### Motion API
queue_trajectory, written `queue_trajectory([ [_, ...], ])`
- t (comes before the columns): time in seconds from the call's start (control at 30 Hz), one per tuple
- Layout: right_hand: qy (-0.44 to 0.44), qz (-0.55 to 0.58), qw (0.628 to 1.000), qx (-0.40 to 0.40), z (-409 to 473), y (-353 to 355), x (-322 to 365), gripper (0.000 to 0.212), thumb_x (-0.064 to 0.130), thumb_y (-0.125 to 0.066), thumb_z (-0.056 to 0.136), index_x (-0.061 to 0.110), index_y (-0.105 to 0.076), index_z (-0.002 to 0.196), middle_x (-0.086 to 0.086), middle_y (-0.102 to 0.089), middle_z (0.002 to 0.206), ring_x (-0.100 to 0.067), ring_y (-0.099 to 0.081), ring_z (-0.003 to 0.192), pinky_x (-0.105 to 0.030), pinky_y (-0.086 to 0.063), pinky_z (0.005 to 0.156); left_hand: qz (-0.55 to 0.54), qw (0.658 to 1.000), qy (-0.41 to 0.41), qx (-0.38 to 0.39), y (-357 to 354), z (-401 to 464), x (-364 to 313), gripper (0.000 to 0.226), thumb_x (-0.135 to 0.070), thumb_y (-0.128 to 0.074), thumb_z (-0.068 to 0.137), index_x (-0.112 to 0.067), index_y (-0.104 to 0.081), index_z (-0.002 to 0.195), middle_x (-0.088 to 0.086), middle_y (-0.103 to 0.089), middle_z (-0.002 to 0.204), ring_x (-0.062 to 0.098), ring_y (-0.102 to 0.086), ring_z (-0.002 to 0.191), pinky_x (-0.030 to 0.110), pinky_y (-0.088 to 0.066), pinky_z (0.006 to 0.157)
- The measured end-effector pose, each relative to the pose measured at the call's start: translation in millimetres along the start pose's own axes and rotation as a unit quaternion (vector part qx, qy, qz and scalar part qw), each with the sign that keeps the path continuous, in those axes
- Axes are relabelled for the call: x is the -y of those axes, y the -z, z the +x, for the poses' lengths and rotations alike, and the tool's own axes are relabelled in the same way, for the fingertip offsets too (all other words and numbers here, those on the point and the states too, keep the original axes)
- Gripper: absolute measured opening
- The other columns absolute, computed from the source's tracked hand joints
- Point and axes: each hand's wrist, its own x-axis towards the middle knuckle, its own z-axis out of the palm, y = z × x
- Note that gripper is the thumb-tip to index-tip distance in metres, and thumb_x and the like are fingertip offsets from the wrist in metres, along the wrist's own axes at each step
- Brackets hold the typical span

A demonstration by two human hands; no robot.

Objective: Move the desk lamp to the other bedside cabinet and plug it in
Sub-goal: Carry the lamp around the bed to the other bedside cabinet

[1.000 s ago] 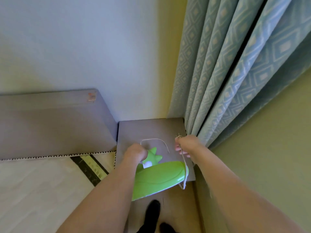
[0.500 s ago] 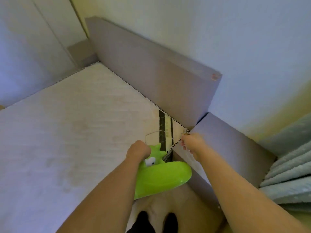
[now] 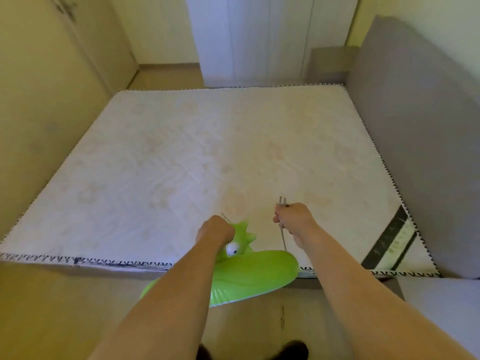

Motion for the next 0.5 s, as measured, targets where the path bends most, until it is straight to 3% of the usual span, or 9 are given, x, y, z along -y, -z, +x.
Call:
queue_trajectory([
  [0.2, 0.035, -0.106, 0.989, 0.097, -30, -175, 25, 0.025, 0.022, -0.053, 0.091, 0.012, -0.058, 0.068, -0.006, -0.061, 0.071, -0.026, -0.056, 0.074, -0.034, -0.04, 0.068, -0.067, 0.994, 0.087, -0.03, 76, 8, 158, 0.013, -0.012, -0.046, 0.082, -0.007, -0.057, 0.089, 0.016, -0.066, 0.107, 0.028, -0.055, 0.084, 0.029, -0.044, 0.072],
  [0.4, 0.107, -0.217, 0.954, 0.177, -77, -338, 33, 0.031, 0.026, -0.047, 0.09, 0.004, -0.067, 0.092, -0.015, -0.066, 0.083, -0.025, -0.053, 0.07, -0.031, -0.039, 0.07, -0.141, 0.969, 0.181, -0.088, 129, -1, 306, 0.035, -0.019, -0.049, 0.087, -0.001, -0.063, 0.114, 0.016, -0.066, 0.113, 0.033, -0.063, 0.105, 0.037, -0.051, 0.085],
  [0.5, 0.142, -0.263, 0.928, 0.222, -104, -410, 39, 0.034, 0.025, -0.046, 0.091, 0.002, -0.07, 0.093, -0.021, -0.071, 0.097, -0.027, -0.056, 0.075, -0.031, -0.042, 0.072, -0.156, 0.959, 0.221, -0.09, 154, -17, 369, 0.034, -0.017, -0.044, 0.089, -0.002, -0.061, 0.114, 0.015, -0.066, 0.105, 0.03, -0.064, 0.1, 0.035, -0.052, 0.078],
])
